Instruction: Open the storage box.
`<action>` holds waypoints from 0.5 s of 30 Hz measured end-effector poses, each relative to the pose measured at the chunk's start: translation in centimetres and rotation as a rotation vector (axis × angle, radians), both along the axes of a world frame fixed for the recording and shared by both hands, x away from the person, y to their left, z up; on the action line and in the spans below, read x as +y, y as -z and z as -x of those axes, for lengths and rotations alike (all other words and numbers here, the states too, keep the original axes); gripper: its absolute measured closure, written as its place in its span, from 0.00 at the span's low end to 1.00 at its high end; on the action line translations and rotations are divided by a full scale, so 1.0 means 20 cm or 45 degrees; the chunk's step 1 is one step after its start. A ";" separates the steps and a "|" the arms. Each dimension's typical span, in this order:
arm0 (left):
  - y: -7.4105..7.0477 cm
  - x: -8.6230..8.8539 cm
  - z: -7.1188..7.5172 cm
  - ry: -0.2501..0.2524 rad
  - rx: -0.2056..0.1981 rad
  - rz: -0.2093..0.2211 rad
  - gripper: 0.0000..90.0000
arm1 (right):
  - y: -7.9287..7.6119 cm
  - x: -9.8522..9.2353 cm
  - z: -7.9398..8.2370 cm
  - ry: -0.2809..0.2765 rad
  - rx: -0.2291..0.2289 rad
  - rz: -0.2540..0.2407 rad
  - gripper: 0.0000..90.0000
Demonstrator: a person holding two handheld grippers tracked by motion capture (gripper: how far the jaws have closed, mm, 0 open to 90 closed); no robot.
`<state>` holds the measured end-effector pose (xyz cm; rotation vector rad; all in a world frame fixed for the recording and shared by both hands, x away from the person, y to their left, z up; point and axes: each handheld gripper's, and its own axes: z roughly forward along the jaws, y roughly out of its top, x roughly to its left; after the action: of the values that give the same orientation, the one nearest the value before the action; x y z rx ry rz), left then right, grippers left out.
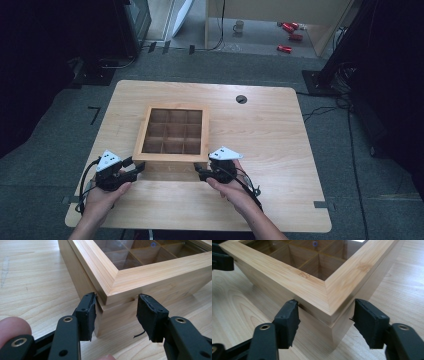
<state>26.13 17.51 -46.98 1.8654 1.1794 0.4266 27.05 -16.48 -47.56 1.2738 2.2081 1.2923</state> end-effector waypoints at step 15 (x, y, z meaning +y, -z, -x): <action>0.03 0.02 0.02 0.029 -0.002 0.009 0.47 | -0.01 0.01 0.03 0.009 -0.084 0.031 0.49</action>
<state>25.70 17.88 -47.59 1.8706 1.1562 0.4111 26.40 -16.25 -47.35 1.2109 2.1655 1.2826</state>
